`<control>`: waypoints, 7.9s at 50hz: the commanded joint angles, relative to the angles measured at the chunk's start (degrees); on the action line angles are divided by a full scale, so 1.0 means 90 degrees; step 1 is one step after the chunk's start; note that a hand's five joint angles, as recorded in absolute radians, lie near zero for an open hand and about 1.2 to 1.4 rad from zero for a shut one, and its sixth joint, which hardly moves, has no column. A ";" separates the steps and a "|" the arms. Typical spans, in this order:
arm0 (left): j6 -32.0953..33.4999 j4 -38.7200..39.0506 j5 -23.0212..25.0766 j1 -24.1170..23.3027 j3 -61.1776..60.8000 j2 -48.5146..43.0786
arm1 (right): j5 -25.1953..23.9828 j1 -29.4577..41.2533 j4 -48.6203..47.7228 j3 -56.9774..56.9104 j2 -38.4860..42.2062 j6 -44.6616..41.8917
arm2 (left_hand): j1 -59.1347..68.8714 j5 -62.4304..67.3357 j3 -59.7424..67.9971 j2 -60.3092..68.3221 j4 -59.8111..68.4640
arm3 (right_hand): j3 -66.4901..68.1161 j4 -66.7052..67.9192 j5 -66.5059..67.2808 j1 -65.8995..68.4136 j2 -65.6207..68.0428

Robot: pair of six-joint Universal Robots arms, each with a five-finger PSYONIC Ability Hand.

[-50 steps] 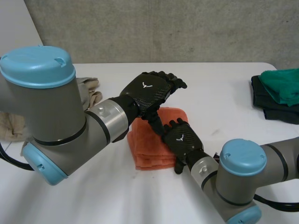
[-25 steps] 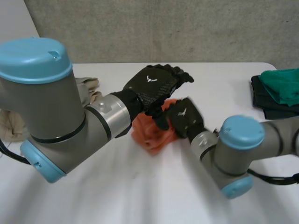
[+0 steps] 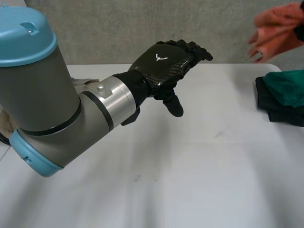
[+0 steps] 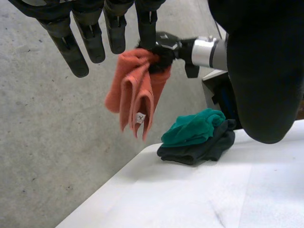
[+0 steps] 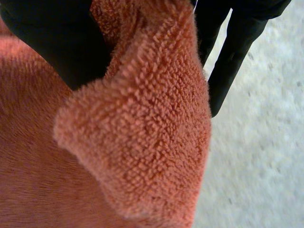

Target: Fold the laundry.

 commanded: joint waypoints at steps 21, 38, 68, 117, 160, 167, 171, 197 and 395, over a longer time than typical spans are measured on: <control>-0.0049 -0.0011 0.0002 -0.0140 -0.0146 0.0042 | -0.2324 -0.2015 -0.1433 0.0907 0.1451 -0.0055 | 0.0146 0.0249 0.0219 0.0131 0.0125 | 0.1529 0.1268 0.1907 0.2343 0.1564; -0.0059 0.0009 0.0002 -0.0160 -0.0244 0.0042 | -0.2178 -0.2054 -0.0633 0.1073 0.1558 -0.0659 | 0.0128 0.0230 0.0201 0.0113 0.0106 | 0.1091 0.0831 0.1470 0.1906 0.1127; -0.0030 0.0077 -0.0417 0.0191 -0.0292 0.0666 | 0.1214 -0.1481 0.1969 0.2330 -0.2473 -0.3211 | 0.0109 0.0212 0.0182 0.0094 0.0087 | -0.6249 -0.6509 -0.5871 -0.5435 -0.6213; 0.0871 0.1923 -0.1043 0.2771 -0.0663 -0.0253 | -0.0479 0.1120 0.0609 0.6581 -0.3520 -0.3600 | 0.7358 0.7461 0.7431 0.7343 0.7337 | -0.6249 -0.6509 -0.5871 -0.5435 -0.6213; 0.0818 0.1806 -0.0945 0.1734 -0.2060 0.0160 | 0.0528 0.1987 0.4454 0.5780 -0.3921 -0.2802 | 0.0539 0.0641 0.0612 0.0524 0.0517 | -0.6249 -0.6509 -0.5871 -0.5435 -0.6213; 0.2430 0.1366 -0.0711 0.2691 -0.1972 -0.0778 | 0.0566 0.2642 0.4321 0.5907 -0.3795 -0.1600 | 0.0520 0.0623 0.0593 0.0505 0.0498 | -0.6249 -0.6509 -0.5871 -0.5435 -0.6213; 0.2987 0.1220 -0.0487 0.2858 -0.1826 -0.1344 | 0.0644 0.3061 0.3804 0.5946 -0.3298 -0.1549 | 0.0613 0.0716 0.0686 0.0598 0.0591 | -0.6249 -0.6509 -0.5871 -0.5435 -0.6213; 0.3232 0.1463 -0.0183 0.2741 -0.1895 -0.2018 | 0.1553 0.3659 0.2786 0.5975 -0.2534 -0.2106 | 0.3098 0.3201 0.3171 0.3083 0.3077 | -0.6034 -0.6294 -0.5656 -0.5220 -0.5998; 0.2919 -0.0498 -0.2469 0.1676 -0.1953 0.3149 | 0.0322 -0.0111 0.7571 0.2616 -0.5543 -0.5123 | 0.7358 0.7461 0.7431 0.7343 0.7337 | 0.1529 0.1268 0.1907 0.2343 0.1564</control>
